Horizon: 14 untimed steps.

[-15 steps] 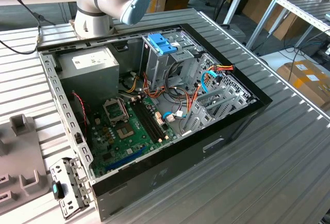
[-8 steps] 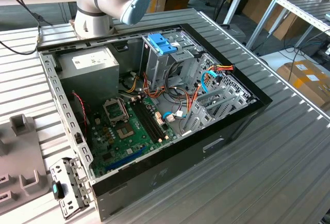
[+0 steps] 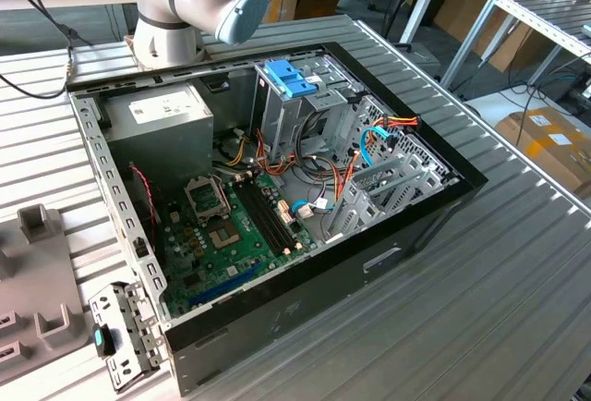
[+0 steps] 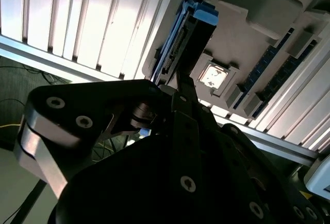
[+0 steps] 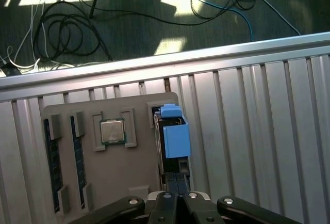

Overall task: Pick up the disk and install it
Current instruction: 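Pick up the disk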

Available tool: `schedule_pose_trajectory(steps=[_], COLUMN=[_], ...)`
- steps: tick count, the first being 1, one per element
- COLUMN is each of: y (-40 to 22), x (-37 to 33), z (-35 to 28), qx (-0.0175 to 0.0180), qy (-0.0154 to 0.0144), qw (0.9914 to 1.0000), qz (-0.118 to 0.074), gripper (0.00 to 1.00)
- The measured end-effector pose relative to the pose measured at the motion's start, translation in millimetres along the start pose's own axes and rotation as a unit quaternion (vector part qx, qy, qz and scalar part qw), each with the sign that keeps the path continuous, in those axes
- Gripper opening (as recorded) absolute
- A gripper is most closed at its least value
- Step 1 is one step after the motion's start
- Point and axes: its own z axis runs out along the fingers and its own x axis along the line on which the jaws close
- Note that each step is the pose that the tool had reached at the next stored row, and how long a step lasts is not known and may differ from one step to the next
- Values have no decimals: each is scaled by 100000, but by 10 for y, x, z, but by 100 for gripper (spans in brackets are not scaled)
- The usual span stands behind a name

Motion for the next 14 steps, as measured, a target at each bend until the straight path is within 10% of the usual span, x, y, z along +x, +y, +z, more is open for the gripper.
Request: schedule_pose_trajectory(steps=[14], y=[0], x=[1], z=[15], qx=[-1], qy=[-1], qw=[100000], qz=[3], gripper=[11])
